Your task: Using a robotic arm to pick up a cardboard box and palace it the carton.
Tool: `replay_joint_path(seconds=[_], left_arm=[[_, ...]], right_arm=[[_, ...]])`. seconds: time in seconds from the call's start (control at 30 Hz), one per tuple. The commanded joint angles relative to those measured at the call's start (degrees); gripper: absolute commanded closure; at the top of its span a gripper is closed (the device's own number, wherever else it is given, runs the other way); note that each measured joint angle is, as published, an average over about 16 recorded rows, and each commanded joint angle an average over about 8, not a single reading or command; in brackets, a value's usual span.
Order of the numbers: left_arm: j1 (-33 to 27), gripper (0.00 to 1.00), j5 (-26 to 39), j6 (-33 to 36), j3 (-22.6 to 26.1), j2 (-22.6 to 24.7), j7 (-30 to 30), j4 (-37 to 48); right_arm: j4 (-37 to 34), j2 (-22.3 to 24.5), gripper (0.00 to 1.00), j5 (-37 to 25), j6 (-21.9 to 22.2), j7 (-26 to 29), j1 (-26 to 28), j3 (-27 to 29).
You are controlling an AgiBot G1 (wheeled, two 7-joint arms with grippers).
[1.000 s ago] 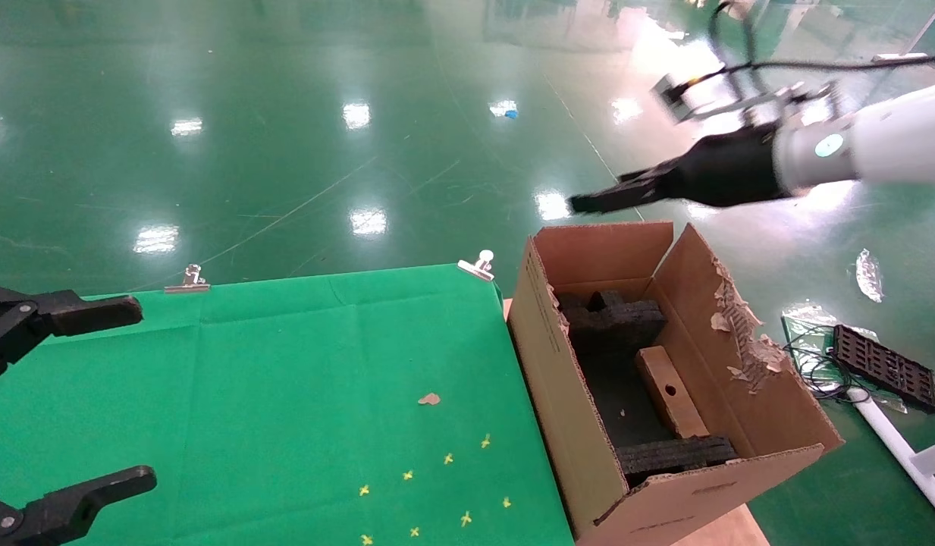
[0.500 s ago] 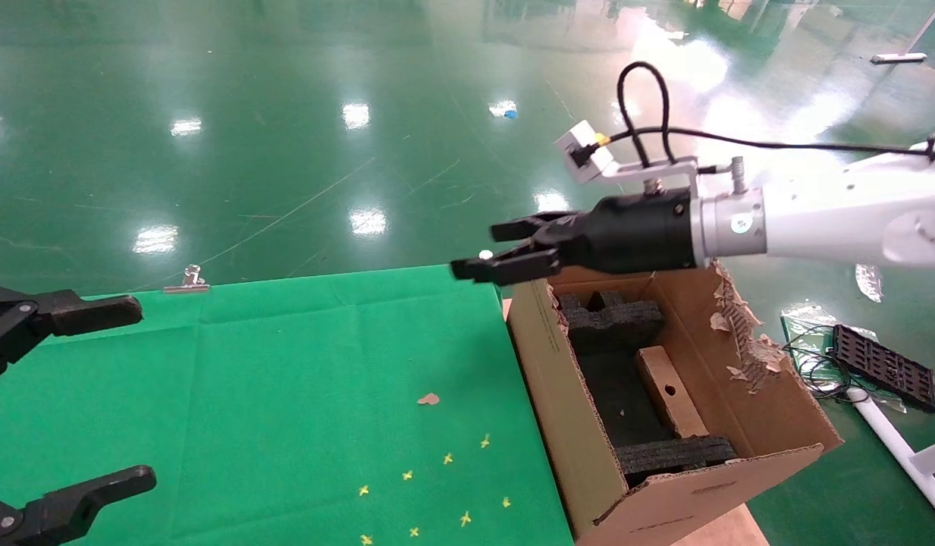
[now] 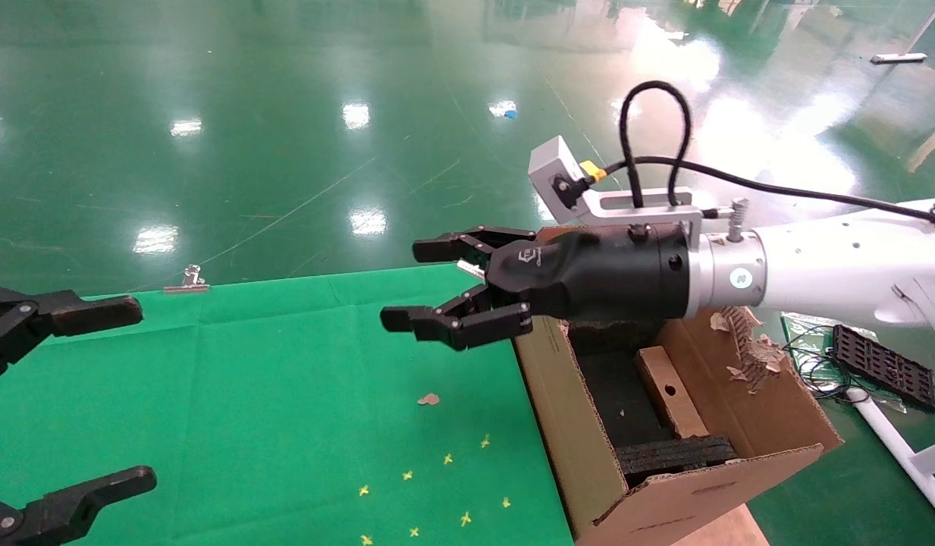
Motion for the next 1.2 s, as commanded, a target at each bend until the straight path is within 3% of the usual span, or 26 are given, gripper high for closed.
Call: replay_joint_path(seconds=[0.03, 0.67, 0.83, 1.2], left_arm=[[0.00, 0.00, 0.00, 0.00, 0.01, 0.00, 0.00, 0.00], [0.00, 0.00, -0.04, -0.03, 0.05, -0.02, 0.03, 0.01], [0.00, 0.00, -0.05, -0.04, 0.05, -0.03, 0.04, 0.02], [0.00, 0.00, -0.06, -0.05, 0.05, -0.03, 0.03, 0.02]], right_arm=[[2.40, 0.40, 0.00, 0.12, -0.60, -0.65, -2.23, 3.06], [23.76, 3.93, 0.00, 1.20, -5.93, -6.36, -22.12, 30.43], [25.34, 4.18, 0.00, 1.31, -6.38, -6.67, -23.70, 32.60], [24.03, 4.02, 0.00, 1.31, -6.05, -6.41, -22.41, 30.80]])
